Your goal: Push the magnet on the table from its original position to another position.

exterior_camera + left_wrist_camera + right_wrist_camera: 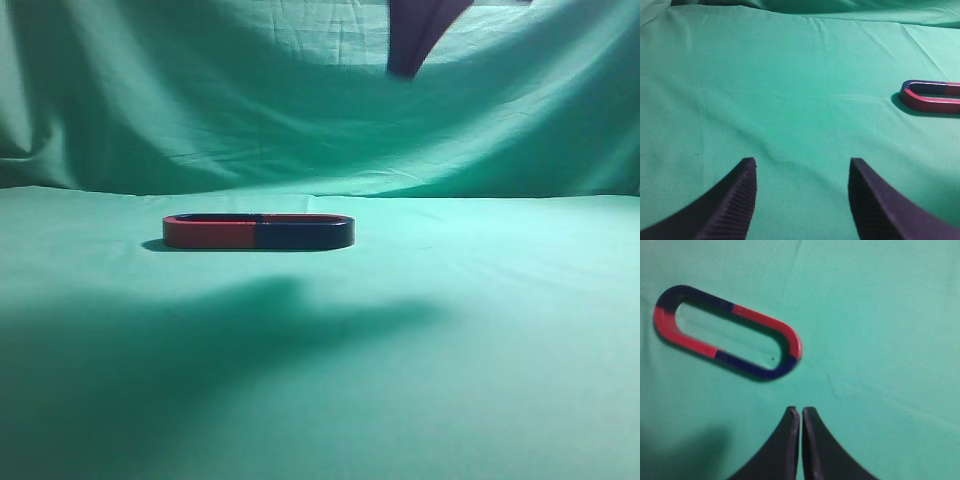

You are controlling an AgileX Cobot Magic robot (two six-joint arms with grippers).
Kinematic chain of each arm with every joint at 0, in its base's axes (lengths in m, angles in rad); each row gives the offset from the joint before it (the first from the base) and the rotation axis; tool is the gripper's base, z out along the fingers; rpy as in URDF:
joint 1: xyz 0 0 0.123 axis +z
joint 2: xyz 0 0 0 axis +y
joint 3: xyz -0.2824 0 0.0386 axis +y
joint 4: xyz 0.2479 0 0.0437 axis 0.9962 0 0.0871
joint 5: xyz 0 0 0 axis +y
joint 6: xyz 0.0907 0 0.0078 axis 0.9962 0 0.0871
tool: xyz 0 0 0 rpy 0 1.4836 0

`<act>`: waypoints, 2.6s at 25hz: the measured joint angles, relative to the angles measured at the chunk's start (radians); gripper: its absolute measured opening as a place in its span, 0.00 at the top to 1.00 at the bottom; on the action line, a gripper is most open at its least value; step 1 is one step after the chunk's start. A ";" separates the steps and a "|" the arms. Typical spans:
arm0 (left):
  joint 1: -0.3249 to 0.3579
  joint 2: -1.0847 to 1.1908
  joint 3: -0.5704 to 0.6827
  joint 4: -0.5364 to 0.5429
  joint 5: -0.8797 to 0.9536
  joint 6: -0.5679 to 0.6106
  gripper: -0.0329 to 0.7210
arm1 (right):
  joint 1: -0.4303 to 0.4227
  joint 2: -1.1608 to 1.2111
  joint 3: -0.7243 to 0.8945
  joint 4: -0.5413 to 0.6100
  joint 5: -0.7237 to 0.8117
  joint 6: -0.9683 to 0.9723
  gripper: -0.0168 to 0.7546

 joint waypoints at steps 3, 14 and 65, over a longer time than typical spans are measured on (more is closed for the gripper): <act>0.000 0.000 0.000 0.000 0.000 0.000 0.43 | 0.000 -0.106 0.000 -0.058 0.086 0.031 0.98; 0.000 0.000 0.000 0.000 0.000 0.000 0.43 | 0.000 -0.447 0.065 -0.283 0.233 0.206 0.98; 0.000 0.000 0.000 0.000 0.000 0.000 0.43 | -0.353 -1.881 1.641 -0.380 -0.784 0.252 0.98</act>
